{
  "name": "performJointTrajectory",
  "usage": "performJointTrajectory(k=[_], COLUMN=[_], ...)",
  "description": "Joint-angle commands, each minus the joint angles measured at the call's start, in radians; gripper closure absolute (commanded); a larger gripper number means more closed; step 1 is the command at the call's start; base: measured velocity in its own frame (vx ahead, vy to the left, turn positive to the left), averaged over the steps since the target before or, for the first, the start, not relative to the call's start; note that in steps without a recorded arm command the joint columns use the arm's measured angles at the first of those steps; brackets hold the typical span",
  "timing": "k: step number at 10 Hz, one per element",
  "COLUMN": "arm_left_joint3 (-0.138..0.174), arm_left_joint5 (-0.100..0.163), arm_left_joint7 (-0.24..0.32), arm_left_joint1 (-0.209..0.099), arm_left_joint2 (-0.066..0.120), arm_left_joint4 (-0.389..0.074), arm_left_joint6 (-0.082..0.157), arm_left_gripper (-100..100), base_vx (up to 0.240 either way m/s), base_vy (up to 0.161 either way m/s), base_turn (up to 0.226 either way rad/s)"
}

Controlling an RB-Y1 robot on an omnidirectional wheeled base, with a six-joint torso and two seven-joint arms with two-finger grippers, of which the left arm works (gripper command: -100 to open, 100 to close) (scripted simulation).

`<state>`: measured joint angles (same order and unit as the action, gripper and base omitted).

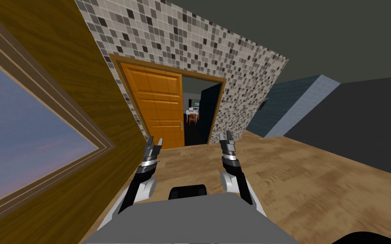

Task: Push the door open

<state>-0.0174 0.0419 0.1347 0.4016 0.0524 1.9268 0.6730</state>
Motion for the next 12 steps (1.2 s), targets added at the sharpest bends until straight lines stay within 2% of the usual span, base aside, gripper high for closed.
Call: performJointTrajectory(k=[1, 12], arm_left_joint3=[0.001, 0.018], arm_left_joint5=[0.020, 0.177], arm_left_joint7=[0.030, 0.243], arm_left_joint1=[-0.013, -0.119], arm_left_joint2=[0.004, 0.031], arm_left_joint4=[-0.033, -0.301], arm_left_joint6=[0.006, 0.056], arm_left_gripper=[-100, -100], base_vx=[0.084, 0.092], base_vy=[0.018, 0.030], base_turn=[-0.092, -0.100])
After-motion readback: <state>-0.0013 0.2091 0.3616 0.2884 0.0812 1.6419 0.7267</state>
